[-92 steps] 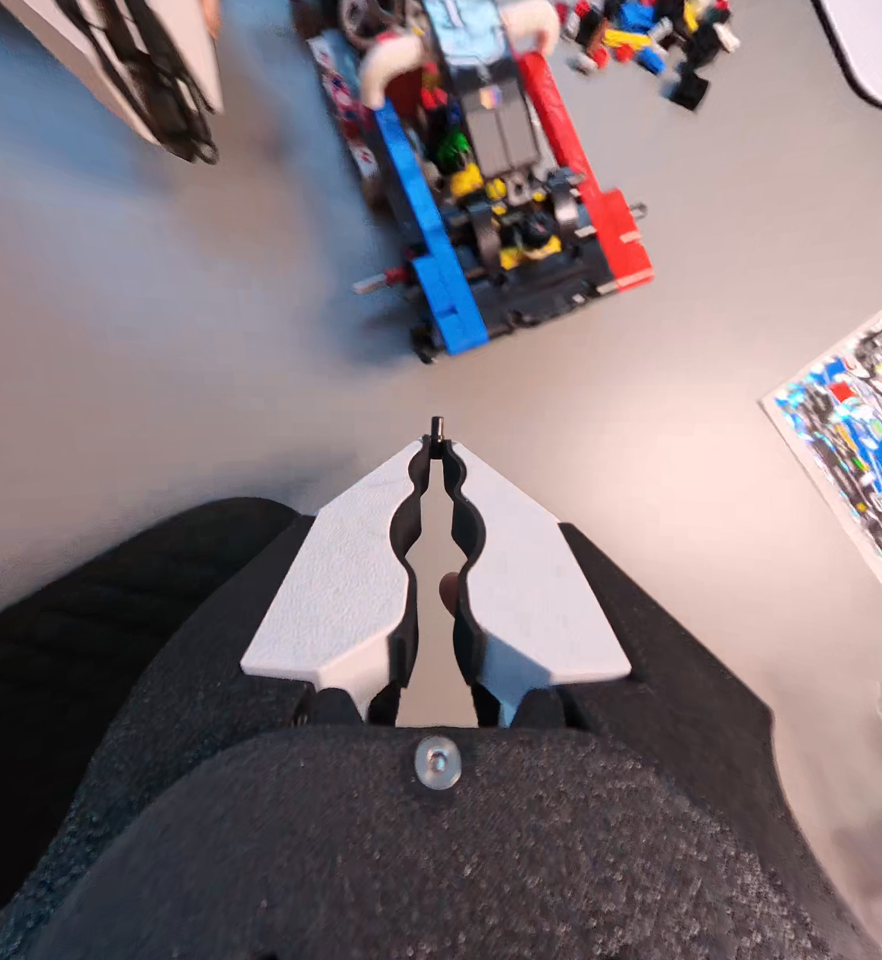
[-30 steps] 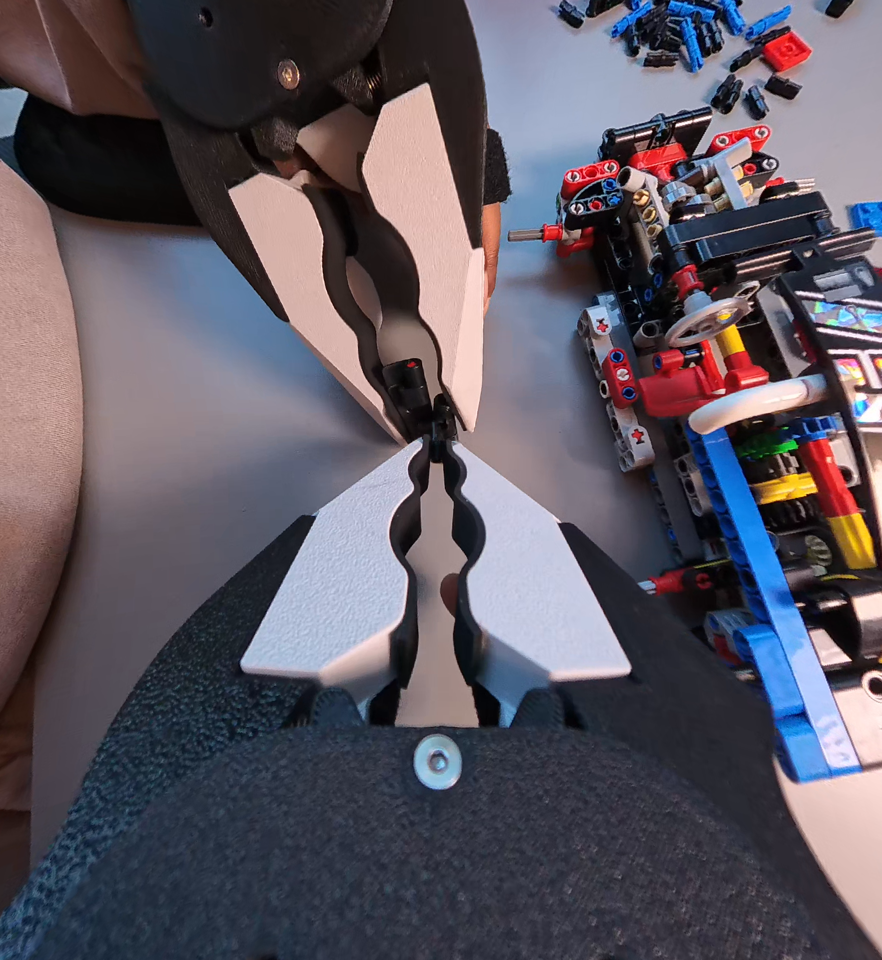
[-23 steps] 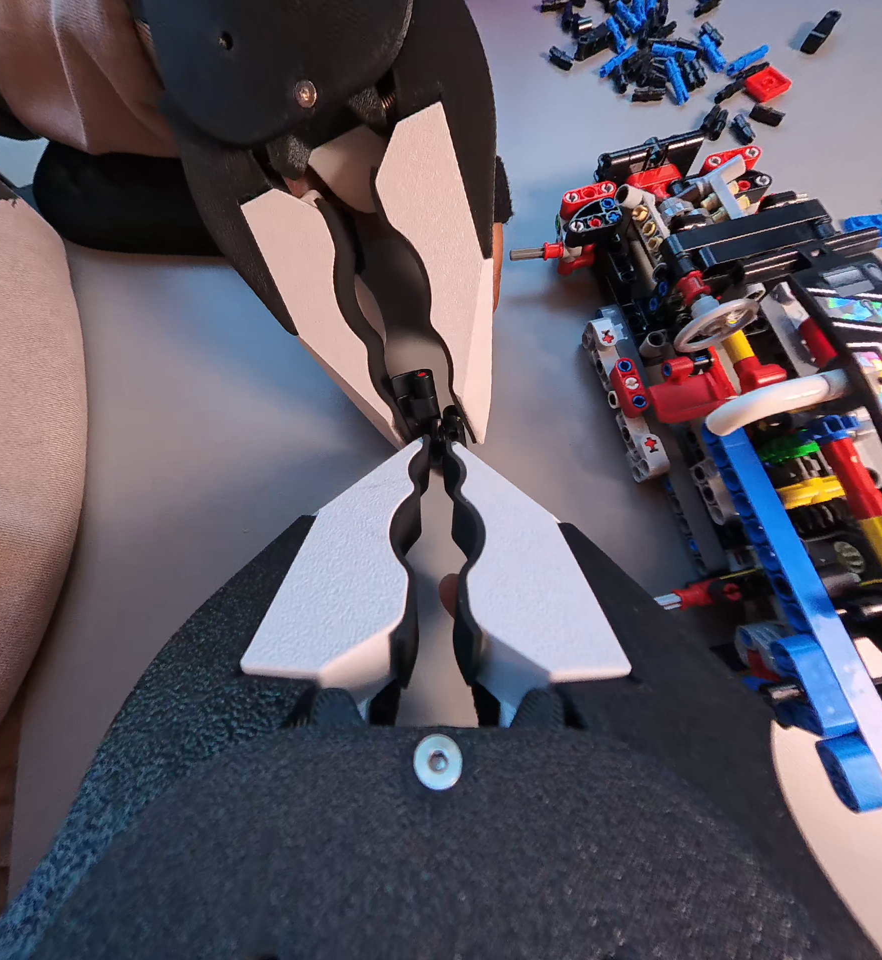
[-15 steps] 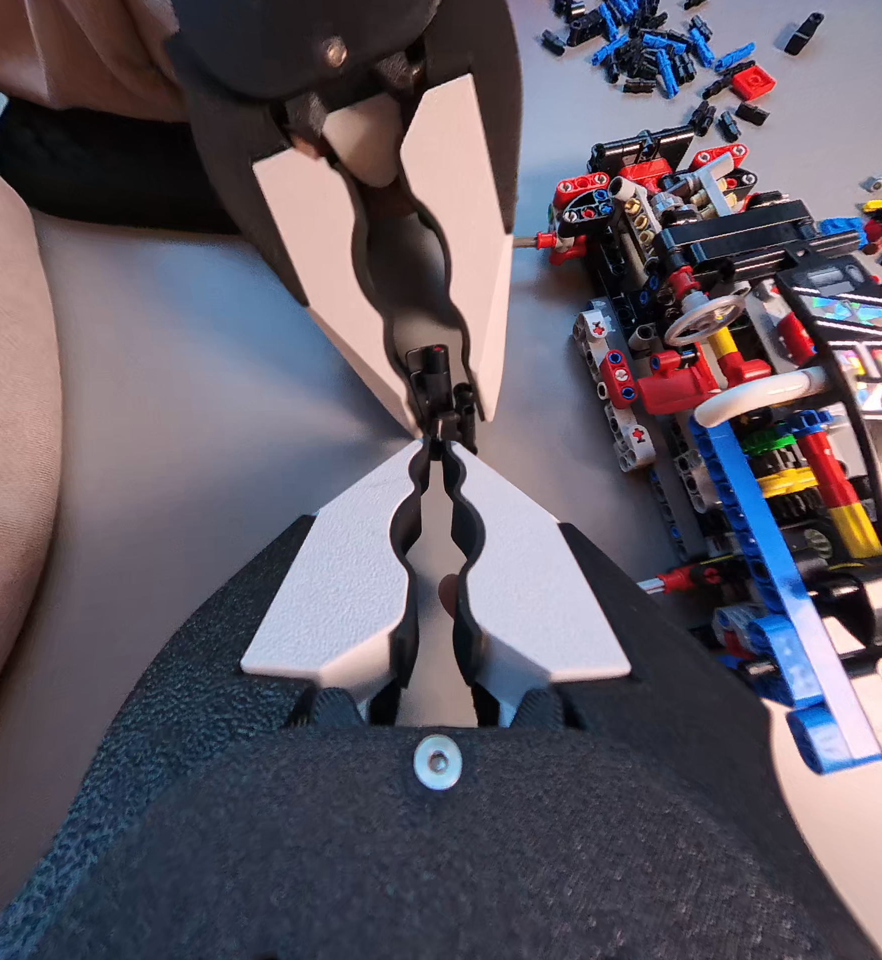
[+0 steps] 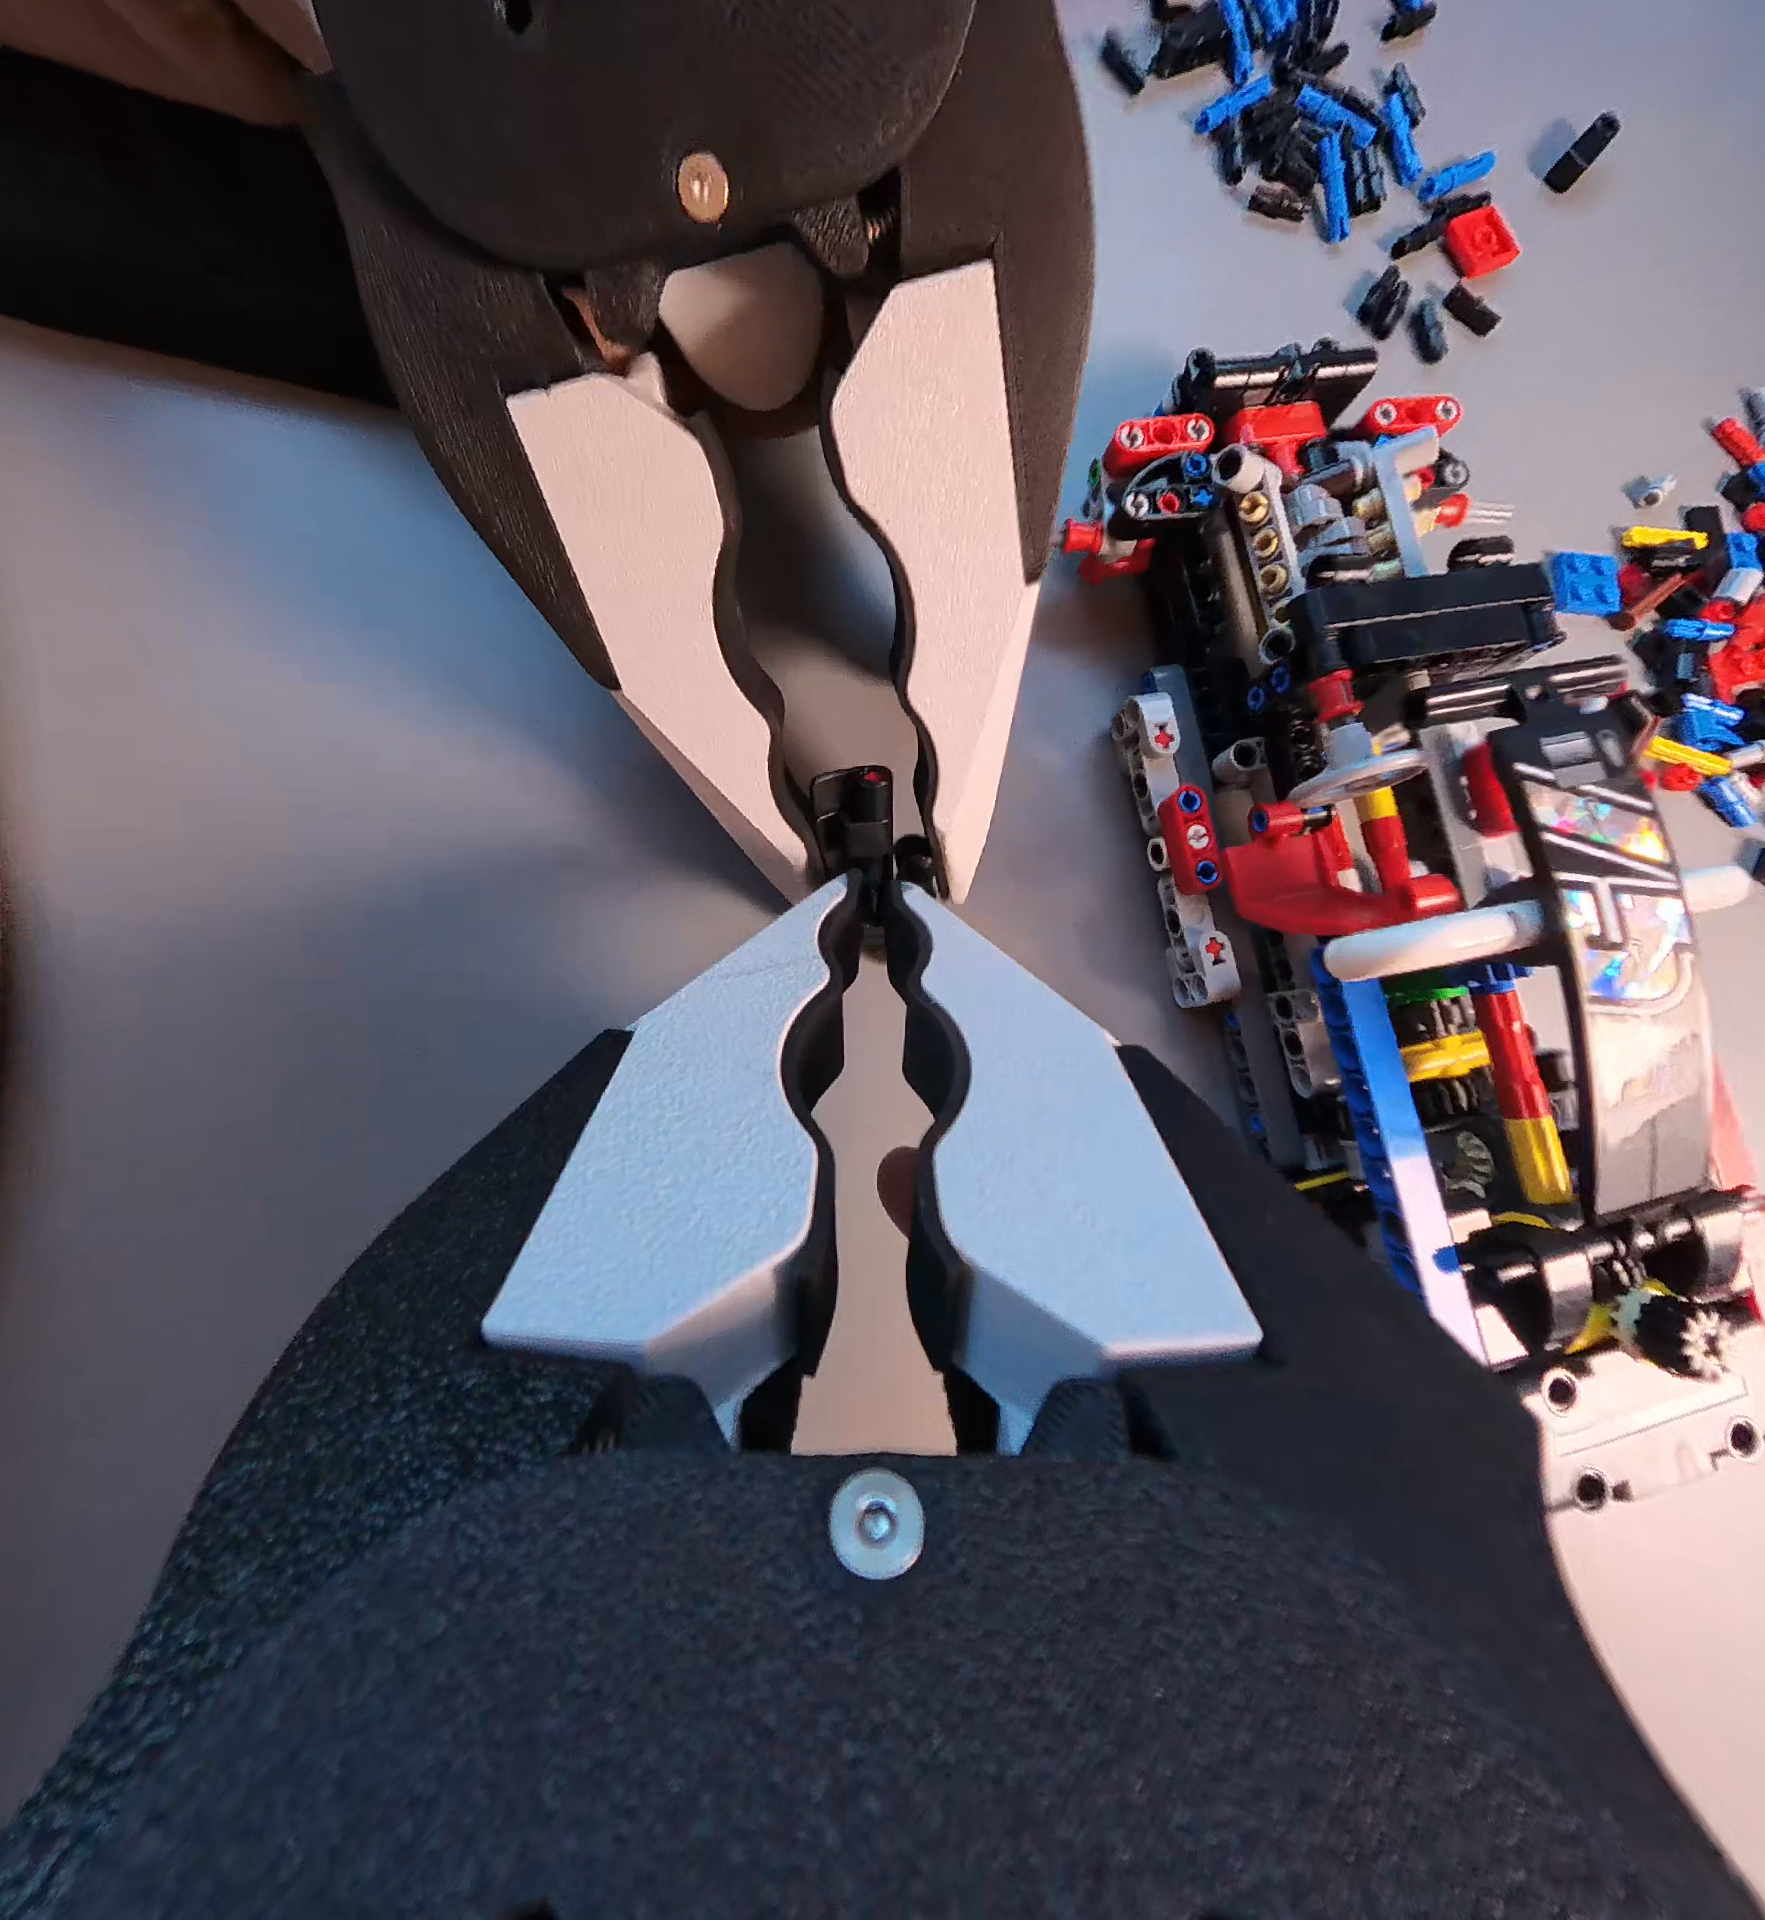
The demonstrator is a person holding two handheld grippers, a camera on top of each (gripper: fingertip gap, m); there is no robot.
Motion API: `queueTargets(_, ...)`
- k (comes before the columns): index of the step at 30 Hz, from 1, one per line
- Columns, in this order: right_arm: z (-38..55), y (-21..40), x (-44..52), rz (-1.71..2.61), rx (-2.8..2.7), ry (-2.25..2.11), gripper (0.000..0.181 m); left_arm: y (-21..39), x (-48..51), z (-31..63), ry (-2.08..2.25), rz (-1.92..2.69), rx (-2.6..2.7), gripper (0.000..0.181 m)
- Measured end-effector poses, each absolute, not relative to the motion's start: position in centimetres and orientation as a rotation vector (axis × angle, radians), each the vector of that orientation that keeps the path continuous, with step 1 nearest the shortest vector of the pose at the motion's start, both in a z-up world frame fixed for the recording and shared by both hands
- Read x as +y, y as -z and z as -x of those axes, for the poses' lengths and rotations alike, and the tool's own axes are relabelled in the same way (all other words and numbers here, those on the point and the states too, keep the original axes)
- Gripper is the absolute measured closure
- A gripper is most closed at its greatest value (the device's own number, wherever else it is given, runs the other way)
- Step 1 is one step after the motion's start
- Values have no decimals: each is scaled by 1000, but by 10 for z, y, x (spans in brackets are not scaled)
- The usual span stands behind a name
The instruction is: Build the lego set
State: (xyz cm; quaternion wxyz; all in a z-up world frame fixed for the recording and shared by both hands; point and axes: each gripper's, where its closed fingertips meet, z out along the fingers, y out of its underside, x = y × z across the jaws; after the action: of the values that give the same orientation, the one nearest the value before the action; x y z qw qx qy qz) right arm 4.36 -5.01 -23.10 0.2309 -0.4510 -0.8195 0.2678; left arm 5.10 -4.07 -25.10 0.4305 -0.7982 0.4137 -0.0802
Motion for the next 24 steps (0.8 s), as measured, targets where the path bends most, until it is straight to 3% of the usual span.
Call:
queueTargets(12, -49, 223, -39, 1310, -2077, -970, 181, 251, -41, -51, 270, 2009, 989, 161)
queueTargets(17, -96, 240, -29, 1460, -2191, -879, 166, 254, -41, -49, 272, 2022, 989, 161)
queueTargets(24, -112, 259, -32, 1498, -2158, -657, 164, 255, -40, -50, 236, 2009, 1015, 160)
